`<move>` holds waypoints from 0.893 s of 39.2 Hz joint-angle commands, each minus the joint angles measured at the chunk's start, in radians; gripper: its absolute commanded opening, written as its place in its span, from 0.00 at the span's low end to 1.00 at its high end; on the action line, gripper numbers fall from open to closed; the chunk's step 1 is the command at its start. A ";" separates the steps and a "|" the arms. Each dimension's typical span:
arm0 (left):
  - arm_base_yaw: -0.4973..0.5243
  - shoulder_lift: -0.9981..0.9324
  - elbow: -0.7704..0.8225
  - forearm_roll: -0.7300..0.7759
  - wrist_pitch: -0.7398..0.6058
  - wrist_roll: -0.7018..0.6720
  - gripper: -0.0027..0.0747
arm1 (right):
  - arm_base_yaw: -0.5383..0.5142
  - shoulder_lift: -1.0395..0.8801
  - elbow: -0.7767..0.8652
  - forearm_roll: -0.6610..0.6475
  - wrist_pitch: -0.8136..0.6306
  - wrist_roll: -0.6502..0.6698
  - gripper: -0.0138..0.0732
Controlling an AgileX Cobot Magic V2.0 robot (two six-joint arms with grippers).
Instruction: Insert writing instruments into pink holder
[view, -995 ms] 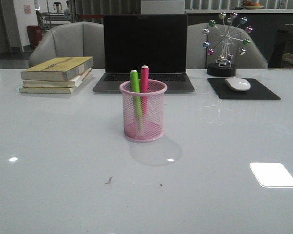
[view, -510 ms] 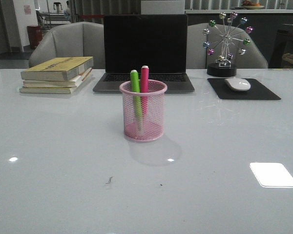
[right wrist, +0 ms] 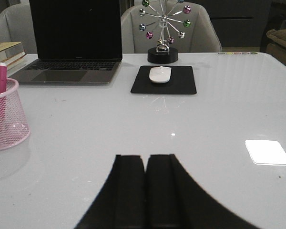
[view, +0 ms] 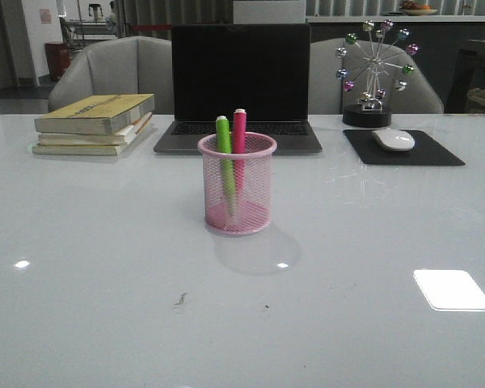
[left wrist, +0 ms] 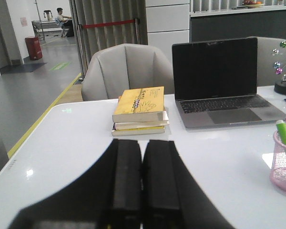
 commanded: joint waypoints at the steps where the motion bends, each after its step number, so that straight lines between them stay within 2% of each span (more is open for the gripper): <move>1: -0.007 -0.011 -0.007 0.081 -0.078 -0.092 0.16 | 0.001 -0.014 0.002 -0.002 -0.080 -0.001 0.18; 3: -0.007 -0.033 0.012 0.151 -0.078 -0.182 0.16 | 0.001 -0.014 0.002 -0.002 -0.080 -0.001 0.18; 6: -0.007 -0.059 0.034 0.184 -0.080 -0.228 0.16 | 0.001 -0.014 0.002 -0.002 -0.080 -0.001 0.18; 14: -0.007 -0.144 0.132 0.193 -0.105 -0.228 0.16 | 0.001 -0.014 0.002 -0.002 -0.080 -0.001 0.18; 29: -0.007 -0.198 0.318 0.193 -0.308 -0.228 0.16 | 0.001 -0.014 0.002 -0.002 -0.080 -0.001 0.18; 35: -0.007 -0.198 0.319 0.193 -0.268 -0.228 0.16 | 0.001 -0.014 0.002 -0.002 -0.080 -0.001 0.18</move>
